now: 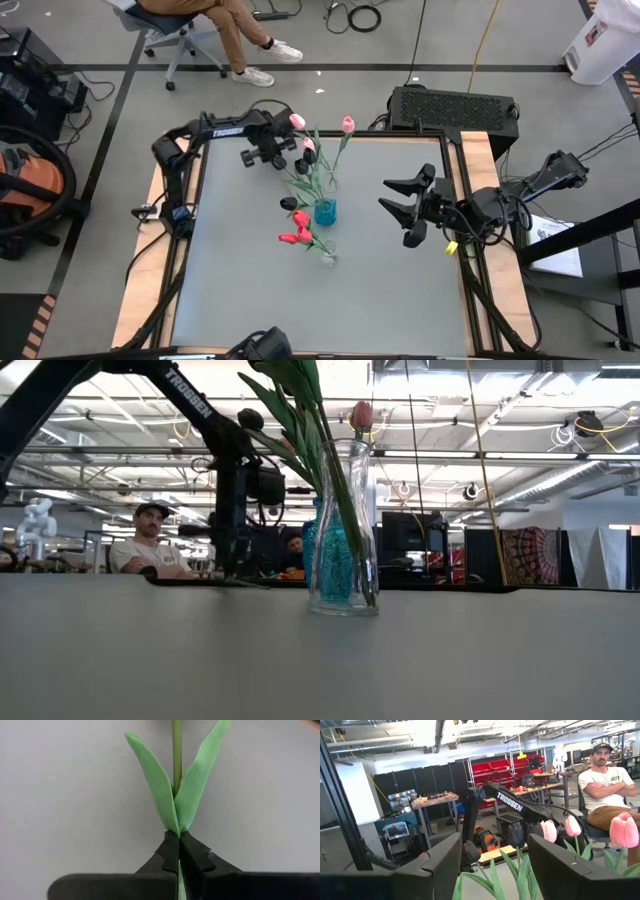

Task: Sort flowers into vase by color
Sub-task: Put the red tulip into the bottom transparent vase

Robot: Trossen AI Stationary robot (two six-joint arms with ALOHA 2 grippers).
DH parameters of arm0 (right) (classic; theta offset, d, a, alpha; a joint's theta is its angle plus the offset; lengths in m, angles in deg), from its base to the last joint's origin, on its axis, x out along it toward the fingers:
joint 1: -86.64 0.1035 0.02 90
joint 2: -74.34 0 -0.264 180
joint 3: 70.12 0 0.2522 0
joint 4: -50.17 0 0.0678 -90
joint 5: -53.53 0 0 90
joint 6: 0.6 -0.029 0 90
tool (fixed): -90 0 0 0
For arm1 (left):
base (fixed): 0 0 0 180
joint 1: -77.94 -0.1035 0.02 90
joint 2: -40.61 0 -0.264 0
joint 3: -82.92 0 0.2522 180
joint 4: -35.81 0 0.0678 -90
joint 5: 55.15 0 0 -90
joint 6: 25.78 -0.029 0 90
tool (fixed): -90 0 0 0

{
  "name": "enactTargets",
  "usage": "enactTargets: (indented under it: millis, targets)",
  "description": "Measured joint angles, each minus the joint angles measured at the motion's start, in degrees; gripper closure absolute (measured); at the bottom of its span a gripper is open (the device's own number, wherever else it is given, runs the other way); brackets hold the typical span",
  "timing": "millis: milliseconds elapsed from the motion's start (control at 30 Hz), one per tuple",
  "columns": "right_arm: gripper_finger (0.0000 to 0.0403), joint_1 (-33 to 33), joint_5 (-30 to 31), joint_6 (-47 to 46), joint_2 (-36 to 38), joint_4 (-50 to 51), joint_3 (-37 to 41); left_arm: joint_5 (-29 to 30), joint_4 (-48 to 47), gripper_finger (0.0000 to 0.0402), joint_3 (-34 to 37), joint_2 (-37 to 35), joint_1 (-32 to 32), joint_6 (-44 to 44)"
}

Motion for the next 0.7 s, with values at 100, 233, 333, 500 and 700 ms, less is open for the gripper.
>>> enactTargets:
  millis: [100, 233, 333, 500, 700]
  targets:
    - [0.0184, 0.0, 0.0, 0.0, 0.0, 0.2, 0.0, 0.6, -0.2, 0.0397, 0.0, -1.2, -0.1, -0.1]
    - [0.0184, -0.4, 0.0, 0.2, 0.0, 0.4, 0.0, 2.7, -1.3, 0.0397, 0.0, -3.0, -0.1, 0.2]
    - [0.0184, -0.4, 0.0, 0.2, 0.0, 0.5, 0.0, 4.1, -1.7, 0.0397, 0.0, -4.6, -0.5, -0.1]
    - [0.0184, -0.4, 0.0, 0.2, 0.0, 0.5, 0.0, 7.6, -3.2, 0.0397, 0.0, -8.2, -1.7, -0.2]
    - [0.0184, -0.4, -0.1, 0.2, 0.0, 0.5, 0.0, 11.3, -3.1, 0.0397, 0.0, -12.7, -2.9, -3.4]
